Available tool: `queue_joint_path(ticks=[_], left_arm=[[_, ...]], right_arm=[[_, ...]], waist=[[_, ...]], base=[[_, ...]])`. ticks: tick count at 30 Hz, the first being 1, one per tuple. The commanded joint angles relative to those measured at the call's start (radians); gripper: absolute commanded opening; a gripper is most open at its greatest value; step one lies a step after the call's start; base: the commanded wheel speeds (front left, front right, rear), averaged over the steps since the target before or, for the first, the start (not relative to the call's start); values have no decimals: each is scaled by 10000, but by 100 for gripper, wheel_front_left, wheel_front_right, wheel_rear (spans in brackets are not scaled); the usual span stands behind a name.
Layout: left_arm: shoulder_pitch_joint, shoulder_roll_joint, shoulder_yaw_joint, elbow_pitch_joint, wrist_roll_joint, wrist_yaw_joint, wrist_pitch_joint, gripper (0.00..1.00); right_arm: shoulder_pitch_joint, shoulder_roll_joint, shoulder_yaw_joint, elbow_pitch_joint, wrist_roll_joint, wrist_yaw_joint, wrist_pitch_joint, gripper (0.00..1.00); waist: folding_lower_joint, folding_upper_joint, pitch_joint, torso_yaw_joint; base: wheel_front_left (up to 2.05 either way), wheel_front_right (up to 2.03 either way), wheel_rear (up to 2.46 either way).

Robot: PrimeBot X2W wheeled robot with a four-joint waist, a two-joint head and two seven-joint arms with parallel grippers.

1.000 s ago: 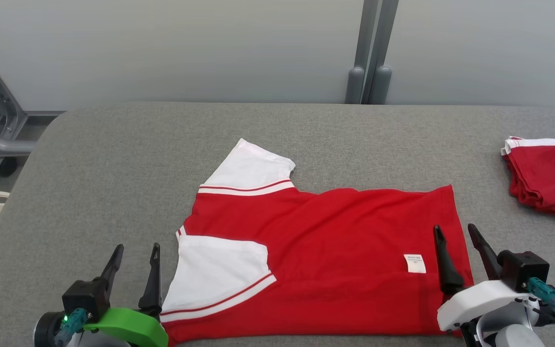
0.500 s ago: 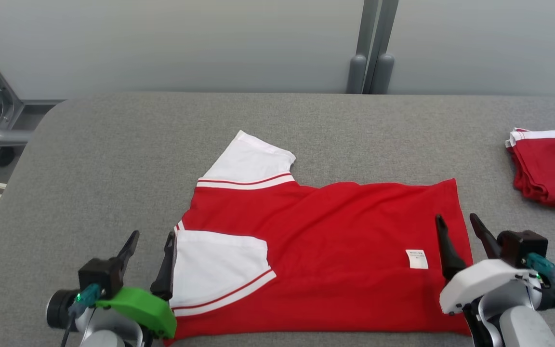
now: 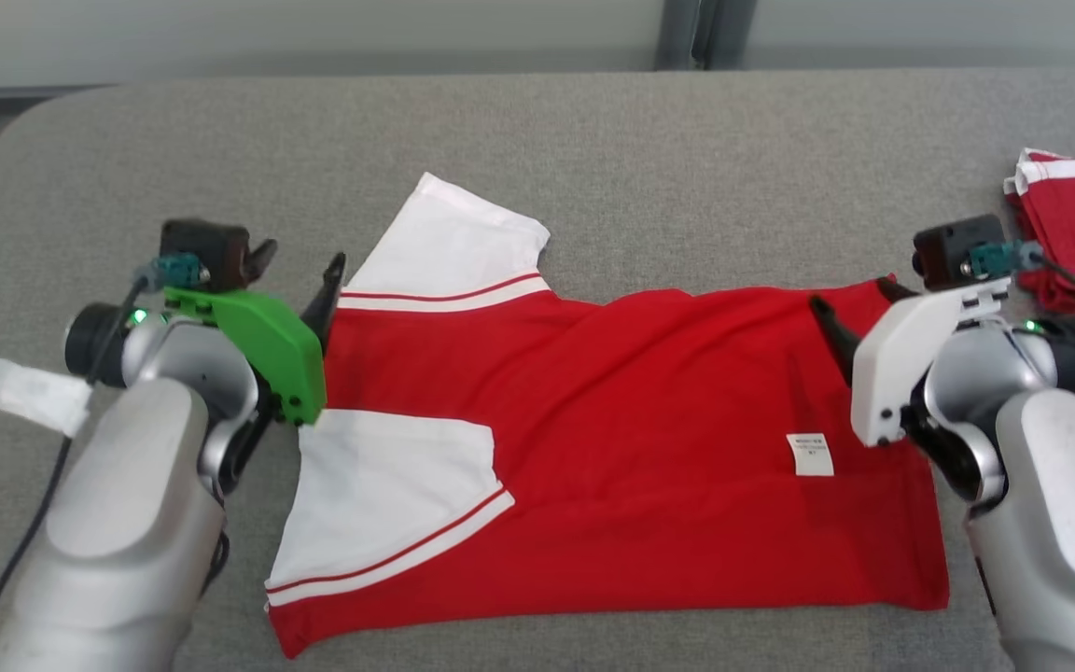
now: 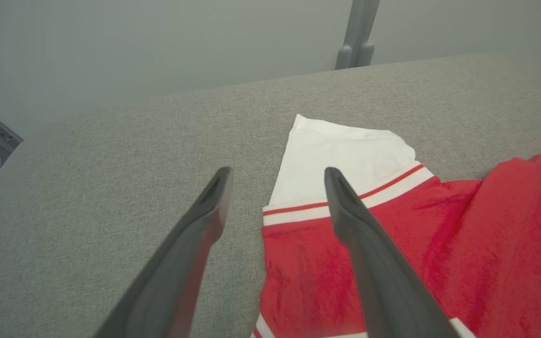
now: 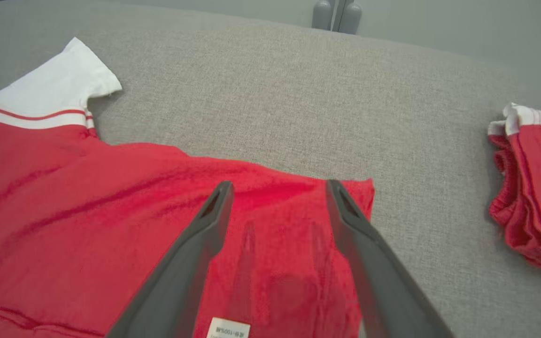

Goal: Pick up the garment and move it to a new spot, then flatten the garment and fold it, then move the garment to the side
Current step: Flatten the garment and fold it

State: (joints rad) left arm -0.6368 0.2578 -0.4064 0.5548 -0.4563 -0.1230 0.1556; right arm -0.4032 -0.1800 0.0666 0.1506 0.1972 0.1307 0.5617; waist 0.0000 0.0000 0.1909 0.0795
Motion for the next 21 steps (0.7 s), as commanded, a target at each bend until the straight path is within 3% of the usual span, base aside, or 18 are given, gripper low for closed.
queue_joint_path(ticks=[1, 9, 21], left_arm=[[-514, 81, -41, 154, 14, -11, 185, 100], [-2826, 379, -273, 1033, -339, -69, 1613, 100], [-4592, 950, -1216, 1663, -956, -81, 2836, 100]], right_arm=[[-355, -134, 69, -117, 117, -1, 269, 100], [-2139, -806, 936, -638, 389, -1, 1597, 100], [-3407, -1048, 1489, -748, 617, -1, 1621, 100]], waist=[[0, 0, 1057, -591], [0, 0, 2695, -1279], [0, 0, 3826, -1877]], base=[[0, 0, 0], [0, 0, 0], [0, 0, 0]])
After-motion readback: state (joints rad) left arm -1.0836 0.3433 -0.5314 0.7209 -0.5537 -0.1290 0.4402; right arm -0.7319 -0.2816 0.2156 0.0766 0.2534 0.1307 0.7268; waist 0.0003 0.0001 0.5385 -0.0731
